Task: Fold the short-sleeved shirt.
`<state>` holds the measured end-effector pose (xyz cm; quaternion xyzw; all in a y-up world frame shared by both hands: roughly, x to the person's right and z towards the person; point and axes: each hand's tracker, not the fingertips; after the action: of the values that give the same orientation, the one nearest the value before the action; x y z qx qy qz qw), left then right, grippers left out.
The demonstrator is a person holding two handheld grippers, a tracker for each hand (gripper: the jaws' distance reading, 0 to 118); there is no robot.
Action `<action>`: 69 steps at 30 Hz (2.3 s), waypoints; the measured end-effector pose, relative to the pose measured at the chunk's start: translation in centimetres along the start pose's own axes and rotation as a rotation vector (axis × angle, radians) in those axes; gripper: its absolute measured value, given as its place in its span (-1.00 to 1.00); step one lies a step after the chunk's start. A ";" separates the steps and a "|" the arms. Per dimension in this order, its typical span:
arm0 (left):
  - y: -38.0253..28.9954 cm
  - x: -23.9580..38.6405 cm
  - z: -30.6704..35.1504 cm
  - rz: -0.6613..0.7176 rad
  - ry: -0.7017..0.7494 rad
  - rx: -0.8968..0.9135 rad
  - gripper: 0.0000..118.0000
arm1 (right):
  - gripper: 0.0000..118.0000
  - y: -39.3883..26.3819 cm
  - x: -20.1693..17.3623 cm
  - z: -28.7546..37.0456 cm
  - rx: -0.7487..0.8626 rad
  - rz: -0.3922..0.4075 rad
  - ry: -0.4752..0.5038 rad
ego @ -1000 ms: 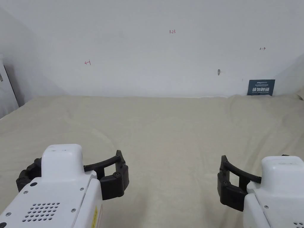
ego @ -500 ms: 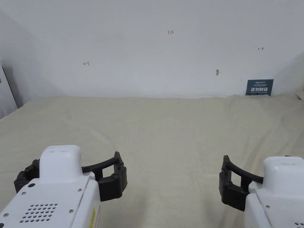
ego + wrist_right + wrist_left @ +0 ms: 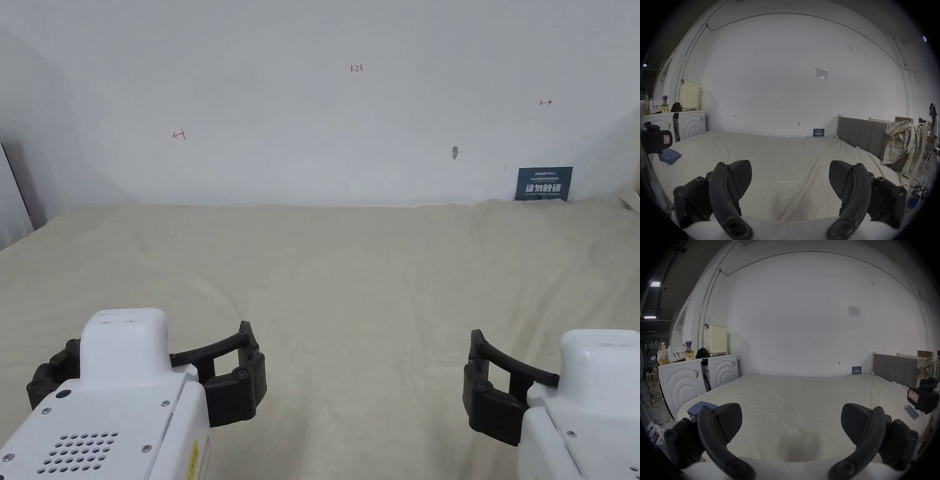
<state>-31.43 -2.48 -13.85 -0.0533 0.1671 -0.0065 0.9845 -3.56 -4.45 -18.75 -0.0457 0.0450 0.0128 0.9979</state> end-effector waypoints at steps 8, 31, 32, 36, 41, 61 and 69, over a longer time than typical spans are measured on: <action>0.1 -0.3 0.0 0.040 -0.009 -0.010 1.00 | 0.68 -0.1 -0.6 -0.1 -0.016 0.022 -0.042; 0.5 -0.4 0.4 0.024 -0.007 0.003 1.00 | 0.69 0.5 0.0 0.2 -0.047 0.005 -0.036; 0.5 -0.4 0.4 0.026 -0.008 0.003 1.00 | 0.69 0.6 0.0 0.2 -0.056 -0.003 -0.042; 0.6 -0.4 0.4 0.024 -0.007 0.005 1.00 | 0.69 0.7 0.1 0.0 -0.077 -0.014 -0.061; 0.7 -0.3 0.4 0.015 -0.006 0.007 1.00 | 0.69 0.8 0.3 0.0 -0.095 -0.029 -0.026; 0.8 -0.4 0.4 -0.002 0.012 0.018 1.00 | 0.69 0.4 -0.2 0.1 -0.053 0.017 -0.047; 0.6 -0.1 0.3 -0.017 0.020 0.008 1.00 | 0.69 0.4 0.0 -0.3 -0.078 0.019 -0.043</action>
<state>-31.44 -1.88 -13.57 -0.0505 0.1766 -0.0163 0.9828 -3.64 -4.13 -19.05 -0.0837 0.0233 0.0253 0.9959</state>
